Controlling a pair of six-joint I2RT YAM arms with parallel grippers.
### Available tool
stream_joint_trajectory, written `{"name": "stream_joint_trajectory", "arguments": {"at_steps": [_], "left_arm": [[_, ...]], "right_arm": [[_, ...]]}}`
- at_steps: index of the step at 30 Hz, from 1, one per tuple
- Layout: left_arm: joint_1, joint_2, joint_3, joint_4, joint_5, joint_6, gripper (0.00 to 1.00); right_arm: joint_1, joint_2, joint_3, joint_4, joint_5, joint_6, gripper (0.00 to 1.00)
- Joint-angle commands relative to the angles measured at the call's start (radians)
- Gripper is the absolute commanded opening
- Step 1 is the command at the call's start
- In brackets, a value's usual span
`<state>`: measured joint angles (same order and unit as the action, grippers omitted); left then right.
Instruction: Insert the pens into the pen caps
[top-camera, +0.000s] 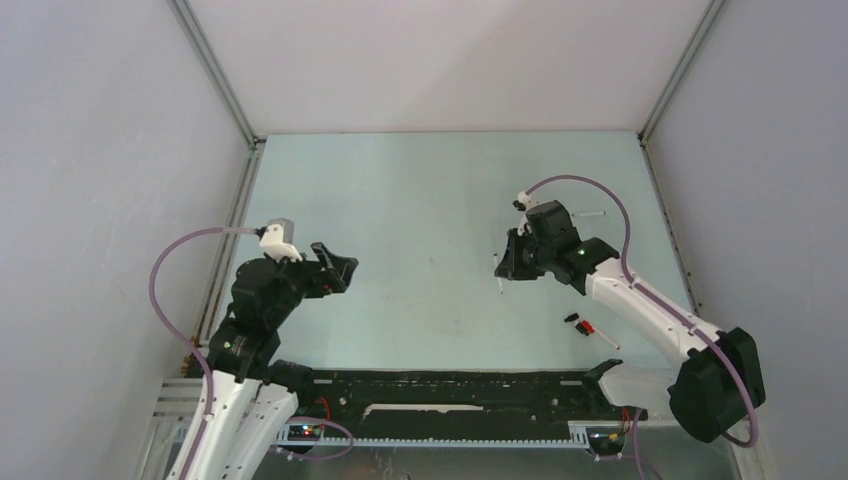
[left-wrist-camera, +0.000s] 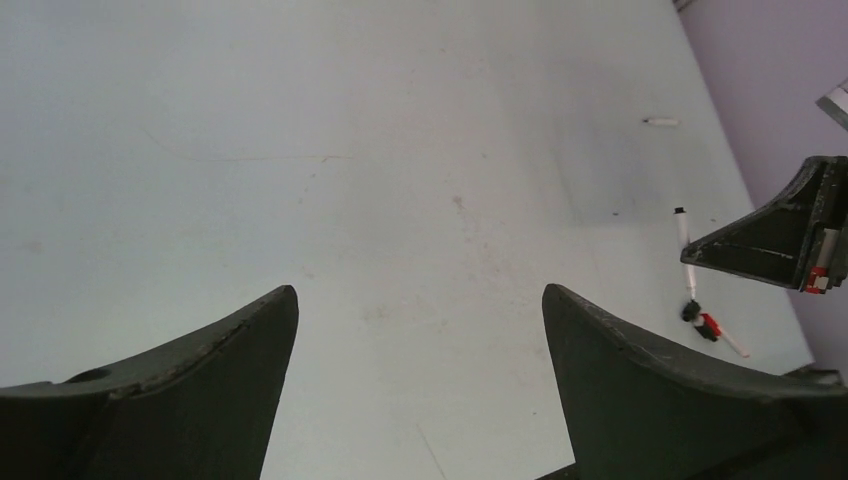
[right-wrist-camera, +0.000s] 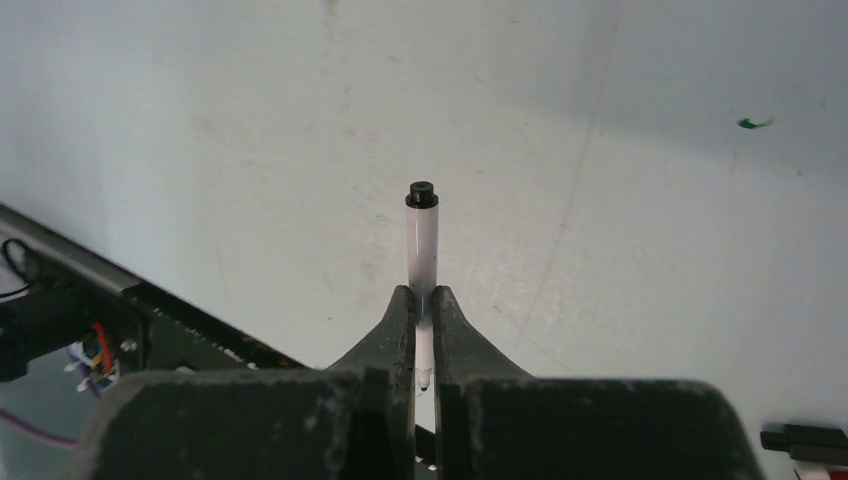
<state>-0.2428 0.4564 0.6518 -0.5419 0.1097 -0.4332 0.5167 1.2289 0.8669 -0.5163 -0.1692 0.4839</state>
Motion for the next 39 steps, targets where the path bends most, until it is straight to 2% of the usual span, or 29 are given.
{"name": "stream_joint_trajectory", "arguments": {"at_steps": [1,4,8,14,16,19,26,39], "left_arm": [[-0.02,-0.008,-0.072,0.246,0.079,-0.136,0.93],[-0.049,0.029,-0.087,0.322,0.03,-0.214,0.93],[-0.103,0.155,-0.077,0.43,0.093,-0.325,0.87],[-0.304,0.338,-0.001,0.53,0.114,-0.304,0.86],[-0.341,0.392,0.014,0.537,0.14,-0.318,0.82],[-0.387,0.459,0.009,0.643,0.178,-0.366,0.78],[-0.448,0.498,-0.016,0.779,0.189,-0.426,0.71],[-0.484,0.56,-0.021,0.829,0.208,-0.476,0.57]], "right_arm": [[0.023,-0.073,0.036,0.043,-0.091,-0.031,0.0],[0.055,-0.105,0.011,0.076,-0.079,-0.053,0.0],[0.119,-0.137,-0.031,0.16,-0.064,-0.103,0.0],[0.228,-0.152,-0.034,0.238,-0.02,-0.161,0.0],[0.263,-0.162,-0.035,0.257,-0.001,-0.173,0.0],[0.308,-0.166,-0.034,0.278,0.022,-0.18,0.0],[0.367,-0.175,-0.035,0.29,0.05,-0.191,0.0],[0.433,-0.152,0.008,0.287,0.093,-0.215,0.0]]}}
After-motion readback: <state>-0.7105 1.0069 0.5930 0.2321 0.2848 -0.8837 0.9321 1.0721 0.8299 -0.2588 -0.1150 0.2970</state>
